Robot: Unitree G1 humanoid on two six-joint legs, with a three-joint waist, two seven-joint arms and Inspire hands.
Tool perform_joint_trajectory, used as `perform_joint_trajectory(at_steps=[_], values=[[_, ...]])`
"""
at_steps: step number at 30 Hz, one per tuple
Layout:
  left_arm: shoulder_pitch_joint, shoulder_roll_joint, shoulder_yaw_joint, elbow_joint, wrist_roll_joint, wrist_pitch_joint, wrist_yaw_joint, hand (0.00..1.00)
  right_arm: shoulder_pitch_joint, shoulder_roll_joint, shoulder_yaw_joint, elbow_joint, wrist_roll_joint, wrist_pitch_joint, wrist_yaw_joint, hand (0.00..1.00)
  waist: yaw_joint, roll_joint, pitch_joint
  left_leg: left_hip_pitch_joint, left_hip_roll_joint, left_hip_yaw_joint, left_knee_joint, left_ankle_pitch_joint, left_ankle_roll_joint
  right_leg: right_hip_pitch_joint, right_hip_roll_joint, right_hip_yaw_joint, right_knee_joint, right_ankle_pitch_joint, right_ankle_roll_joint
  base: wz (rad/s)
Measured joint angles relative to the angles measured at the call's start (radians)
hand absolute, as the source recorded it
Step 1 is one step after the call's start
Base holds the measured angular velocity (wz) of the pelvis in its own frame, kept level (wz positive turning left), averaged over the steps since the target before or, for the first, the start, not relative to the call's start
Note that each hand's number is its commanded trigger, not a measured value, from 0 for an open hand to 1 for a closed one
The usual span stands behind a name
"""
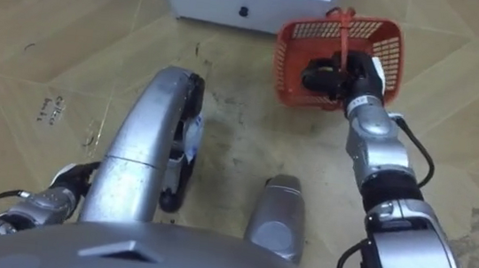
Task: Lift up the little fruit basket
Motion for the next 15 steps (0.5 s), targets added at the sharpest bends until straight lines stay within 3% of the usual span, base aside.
perform_joint_trajectory(at_steps=[4, 5, 7, 8, 9, 10, 11, 12, 14, 15], values=[[-0.021, 0.003, 0.038, -0.007, -0.006, 0.001, 0.015, 0.00, -0.002, 0.001, 0.032, -0.019, -0.056, 0.006, -0.001, 1.00, 0.000, 0.007, -0.0042, 0.060, 0.034, 0.013, -0.118, 0.015, 0.022, -0.010, 0.017, 0.026, -0.180, -0.006, 0.012, -0.40], [-0.019, 0.003, 0.053, -0.011, -0.005, 0.003, 0.015, 0.00, -0.003, 0.003, 0.038, -0.019, -0.064, 0.006, 0.001, 1.00, 0.002, 0.007, -0.0046, 0.089, 0.045, 0.012, -0.169, 0.034, 0.034, -0.006, 0.022, 0.025, -0.265, -0.005, 0.014, -0.69], [0.002, 0.007, 0.074, -0.016, -0.004, 0.004, 0.014, 0.00, -0.006, 0.010, 0.046, -0.026, -0.058, 0.006, 0.001, 1.00, 0.007, 0.013, -0.0037, 0.129, 0.069, -0.001, -0.224, 0.089, 0.051, 0.022, 0.037, 0.025, -0.411, -0.002, 0.018, -0.82], [0.024, 0.015, 0.091, -0.010, -0.002, 0.008, 0.012, 0.00, -0.006, 0.027, 0.060, -0.030, -0.058, 0.006, 0.000, 1.00, 0.005, 0.011, 0.0000, 0.149, 0.096, -0.003, -0.214, 0.167, 0.072, 0.072, 0.046, 0.024, -0.519, 0.003, 0.027, -0.77], [0.042, 0.023, 0.093, 0.000, 0.001, 0.012, 0.007, 0.00, 0.006, 0.037, 0.065, -0.033, -0.059, 0.007, 0.000, 1.00, 0.008, 0.000, 0.0179, 0.148, 0.089, 0.020, -0.217, 0.222, 0.088, 0.151, 0.043, 0.018, -0.617, 0.004, 0.030, -0.48], [0.041, 0.023, 0.092, -0.005, 0.003, 0.014, 0.004, 0.00, 0.023, 0.027, 0.060, -0.049, -0.051, 0.007, -0.001, 1.00, 0.003, -0.005, 0.0141, 0.151, 0.062, 0.053, -0.311, 0.202, 0.092, 0.180, 0.033, 0.014, -0.660, 0.004, 0.030, 0.29], [0.035, 0.014, 0.088, -0.047, 0.009, 0.019, -0.007, 0.00, 0.041, -0.013, 0.046, -0.095, -0.029, 0.009, -0.002, 1.00, -0.004, 0.000, -0.0029, 0.153, 0.043, 0.104, -0.480, 0.202, 0.116, 0.204, 0.027, -0.004, -0.728, 0.006, 0.035, 0.70], [0.037, 0.021, 0.094, -0.086, 0.010, 0.021, -0.006, 0.00, 0.045, -0.025, 0.022, -0.140, -0.035, 0.020, -0.004, 1.00, 0.009, -0.011, -0.0058, 0.159, 0.061, 0.146, -0.519, 0.207, 0.145, 0.205, 0.021, -0.019, -0.791, 0.016, 0.049, 0.48], [0.042, 0.021, 0.108, -0.114, 0.009, 0.023, -0.002, 0.00, 0.073, -0.021, 0.013, -0.228, -0.055, 0.011, 0.006, 1.00, 0.031, -0.012, -0.0055, 0.208, 0.066, 0.134, -0.616, 0.220, 0.142, 0.204, 0.009, -0.041, -0.905, 0.031, 0.053, -0.21], [0.052, 0.020, 0.119, -0.109, 0.016, 0.027, 0.009, 0.00, 0.089, -0.017, 0.017, -0.264, -0.085, -0.002, 0.018, 1.00, 0.035, -0.012, -0.0054, 0.275, 0.066, 0.124, -0.687, 0.243, 0.138, 0.210, -0.007, -0.070, -0.963, 0.032, 0.055, -0.37]])
